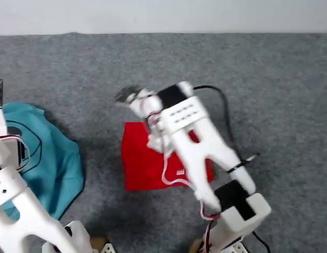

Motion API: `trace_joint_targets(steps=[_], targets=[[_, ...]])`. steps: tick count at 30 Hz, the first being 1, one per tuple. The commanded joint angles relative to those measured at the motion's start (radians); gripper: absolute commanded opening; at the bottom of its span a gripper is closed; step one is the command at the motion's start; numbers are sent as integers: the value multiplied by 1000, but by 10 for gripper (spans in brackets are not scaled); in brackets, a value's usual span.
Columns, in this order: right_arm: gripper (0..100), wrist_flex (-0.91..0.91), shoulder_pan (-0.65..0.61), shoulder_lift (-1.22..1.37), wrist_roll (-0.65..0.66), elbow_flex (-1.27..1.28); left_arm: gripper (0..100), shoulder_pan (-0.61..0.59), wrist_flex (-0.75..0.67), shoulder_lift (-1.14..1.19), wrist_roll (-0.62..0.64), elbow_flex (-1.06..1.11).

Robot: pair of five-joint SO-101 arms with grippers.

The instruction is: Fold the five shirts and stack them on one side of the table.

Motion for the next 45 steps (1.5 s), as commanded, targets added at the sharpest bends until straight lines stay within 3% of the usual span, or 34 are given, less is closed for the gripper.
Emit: trace_joint_targets(steps=[1,11,18,24,32,39,45], targets=[[14,42,125,-81,9,-21,123,2,-23,-18,-9,-2],[11,30,142,-139,8,315,123,2,-21,-18,-8,-2],[11,-124,131,-143,5,555,123,26,-18,-18,-8,-2],[10,-44,117,-268,11,451,123,68,-18,-15,-5,-2],[10,-73,234,-239,12,292,123,66,-20,-17,-5,-2],[10,-159,219,-41,2,462,123,66,-26,-11,-8,10],[10,-272,137,-84,0,671,123,66,-26,-15,-8,54]])
